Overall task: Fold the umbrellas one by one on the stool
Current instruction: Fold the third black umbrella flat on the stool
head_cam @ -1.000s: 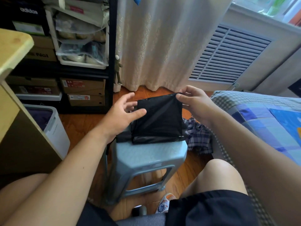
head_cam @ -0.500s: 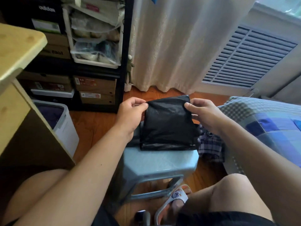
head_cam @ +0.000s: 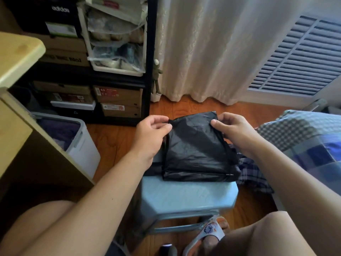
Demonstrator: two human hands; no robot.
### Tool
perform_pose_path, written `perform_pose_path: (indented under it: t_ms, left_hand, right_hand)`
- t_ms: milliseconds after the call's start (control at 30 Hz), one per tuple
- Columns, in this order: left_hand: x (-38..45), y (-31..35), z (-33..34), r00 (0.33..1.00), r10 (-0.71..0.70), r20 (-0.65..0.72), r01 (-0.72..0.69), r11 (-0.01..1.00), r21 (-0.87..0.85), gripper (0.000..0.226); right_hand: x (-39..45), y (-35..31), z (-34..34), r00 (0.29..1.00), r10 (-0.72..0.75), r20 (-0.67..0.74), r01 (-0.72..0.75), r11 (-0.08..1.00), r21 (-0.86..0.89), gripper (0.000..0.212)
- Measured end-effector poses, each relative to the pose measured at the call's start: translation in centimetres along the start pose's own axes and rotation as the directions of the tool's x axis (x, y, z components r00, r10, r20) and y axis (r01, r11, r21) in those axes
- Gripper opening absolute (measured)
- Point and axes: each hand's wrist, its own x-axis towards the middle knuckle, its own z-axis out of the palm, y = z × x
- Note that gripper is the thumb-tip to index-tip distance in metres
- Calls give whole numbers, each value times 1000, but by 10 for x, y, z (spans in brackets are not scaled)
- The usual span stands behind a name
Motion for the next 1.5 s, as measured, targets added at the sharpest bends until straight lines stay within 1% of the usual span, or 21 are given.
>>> perform_pose_path:
  t_ms: [67,100,167,233,267,333,433,533,600,667,767,833,933,1033,1133,1233,1300,1400,1500]
  left_hand:
    - [-4,4,-2,1000,18,-1,-17,1000,13,16]
    - [-8,7,-2,1000,29,9,-29,999,24,15]
    - [-18,12,-4,998,62,34,-64,997,51,13]
    - [-26,14,-7,992,123,5,-122,983,135,14]
    - [-30,14,-8,987,160,-15,-154,970,188,15]
    - [-39,14,-9,979,203,-32,-191,956,223,20]
    - [-53,10,-3,977,214,12,-210,949,236,30]
    - [-58,2,3,968,252,13,-243,918,314,40]
    - [-58,-1,5,972,235,-11,-220,927,304,41]
    - [-59,-2,6,977,213,-27,-198,942,270,41]
    - [-67,0,8,969,246,-26,-235,948,215,43]
    - [-73,3,7,960,279,-2,-272,939,208,47]
    - [-81,7,3,956,292,34,-293,934,204,64]
    - [-88,8,-2,950,304,72,-312,918,244,73]
    - [-95,6,-3,943,304,136,-331,903,273,82]
    - [-94,2,-5,934,302,190,-347,893,287,91]
    - [-92,1,-5,927,308,215,-360,892,274,91]
    - [-91,3,-5,916,325,236,-373,906,199,77]
    - [-89,6,-3,931,311,192,-334,937,102,67]
  right_hand:
    - [-4,-2,-3,1000,-29,-7,30,999,32,37]
    - [-6,-4,-4,998,-54,-18,55,997,54,36]
    - [-13,-11,-6,993,-103,-51,107,991,86,19]
    - [-20,-15,-6,987,-141,-77,147,987,68,21]
    - [-23,-16,-5,983,-159,-93,163,985,49,21]
    - [-28,-16,-4,977,-169,-129,173,985,27,18]
    - [-36,-16,-5,971,-171,-166,170,985,-18,16]
    - [-44,-17,-7,967,-175,-184,178,984,0,20]
    - [-48,-16,-8,967,-159,-201,167,986,24,24]
    - [-53,-16,-9,968,-151,-203,165,985,55,19]
    - [-59,-17,-9,967,-134,-217,144,989,33,16]
    - [-62,-18,-9,965,-122,-234,129,992,13,16]
    - [-67,-20,-8,967,-112,-229,112,994,-15,16]
    - [-73,-24,-7,972,-100,-212,98,995,-24,17]
    - [-81,-29,-6,977,-115,-179,109,993,-44,18]
    - [-90,-35,-5,980,-146,-134,144,989,-27,20]
    - [-95,-38,-4,977,-179,-118,172,983,-66,21]
    - [-98,-41,-3,969,-201,-143,178,971,-159,17]
    - [-98,-42,-4,967,-187,-175,159,974,-163,16]
